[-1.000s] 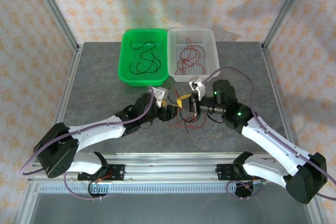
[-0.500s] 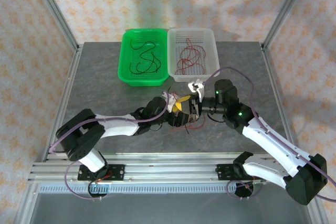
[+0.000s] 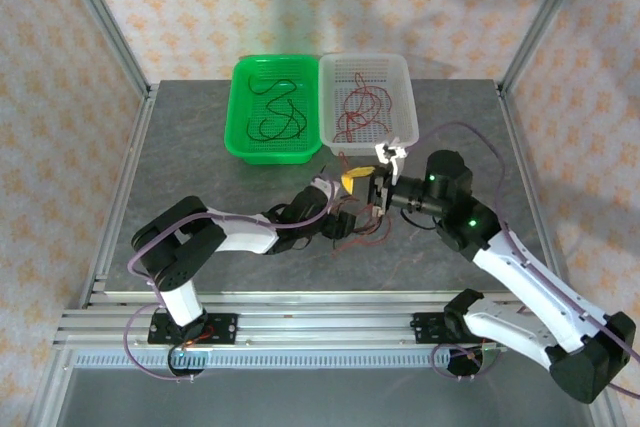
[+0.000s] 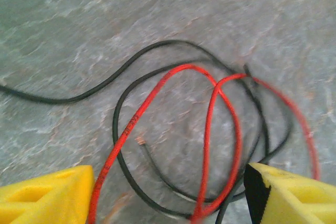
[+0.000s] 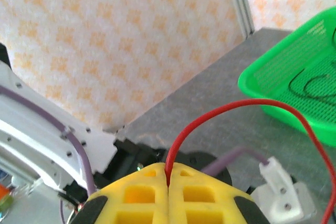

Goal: Untangle the cables

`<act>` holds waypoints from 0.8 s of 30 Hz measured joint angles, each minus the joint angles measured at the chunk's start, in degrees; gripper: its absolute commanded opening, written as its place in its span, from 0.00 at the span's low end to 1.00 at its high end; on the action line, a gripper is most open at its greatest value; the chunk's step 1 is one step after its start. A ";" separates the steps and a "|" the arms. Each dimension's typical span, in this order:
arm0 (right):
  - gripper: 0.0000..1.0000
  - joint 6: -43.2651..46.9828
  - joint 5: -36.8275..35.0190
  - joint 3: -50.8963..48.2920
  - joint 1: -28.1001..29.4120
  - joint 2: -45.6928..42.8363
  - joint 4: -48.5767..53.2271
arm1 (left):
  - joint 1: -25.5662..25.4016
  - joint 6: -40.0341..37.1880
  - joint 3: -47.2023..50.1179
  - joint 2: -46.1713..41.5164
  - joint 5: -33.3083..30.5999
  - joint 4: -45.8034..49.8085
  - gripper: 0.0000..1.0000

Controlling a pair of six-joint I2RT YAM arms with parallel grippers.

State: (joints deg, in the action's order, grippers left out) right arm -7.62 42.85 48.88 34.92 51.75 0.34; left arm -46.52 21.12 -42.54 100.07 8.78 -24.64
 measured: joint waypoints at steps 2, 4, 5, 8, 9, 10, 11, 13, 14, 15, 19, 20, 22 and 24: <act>0.00 -0.90 -1.70 1.11 0.00 -1.01 -0.15 | 0.00 0.02 0.37 0.76 -1.73 0.46 0.75; 0.00 -1.49 -3.17 2.16 0.00 -1.57 -0.17 | 0.00 0.02 1.01 1.22 -2.95 0.98 0.75; 0.00 -1.66 -3.98 2.73 0.00 -1.68 -0.13 | 0.00 0.02 1.36 1.38 -3.37 0.76 0.74; 0.00 -2.03 -5.88 4.26 0.00 -1.68 0.09 | -0.50 0.07 1.57 1.44 -4.42 0.33 0.75; 0.00 -2.08 -6.38 4.63 0.00 -1.68 0.20 | -0.63 0.09 1.77 1.44 -4.68 -0.09 0.75; 0.00 -2.08 -6.93 5.09 0.00 -1.68 0.33 | -0.72 0.26 1.90 1.44 -4.83 -0.33 0.75; 0.00 -2.08 -7.39 5.53 0.00 -1.68 0.57 | -0.74 0.31 2.03 1.44 -4.96 -0.55 0.75; 0.00 -2.03 -8.46 6.64 0.00 -1.66 1.38 | -0.74 0.48 2.40 1.44 -5.05 -1.18 0.75; 0.00 -1.99 -8.81 7.21 0.00 -1.60 1.73 | -0.74 0.50 2.62 1.44 -5.07 -1.57 0.75; 0.00 -1.79 -9.25 8.09 0.00 -1.46 2.32 | -0.74 0.50 2.86 1.44 -5.18 -2.01 0.75; 0.00 -0.22 -10.86 12.70 0.00 -0.15 4.83 | -0.74 0.92 4.26 0.92 -5.44 -3.63 0.75; 0.00 0.28 -11.37 13.92 0.00 0.28 5.51 | -0.74 0.98 4.76 0.50 -5.64 -3.72 0.75; 0.00 1.95 -12.24 17.31 0.00 1.64 6.97 | -0.74 1.36 6.16 -0.76 -6.34 -3.72 0.76; 0.00 3.50 -12.94 20.61 0.00 3.08 8.44 | -0.74 1.55 7.63 -2.23 -6.86 -3.43 0.76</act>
State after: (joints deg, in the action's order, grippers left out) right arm -4.12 29.91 69.49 34.92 54.83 8.78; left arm -47.27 22.68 -34.92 97.84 1.91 -28.08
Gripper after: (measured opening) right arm 0.041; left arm 0.758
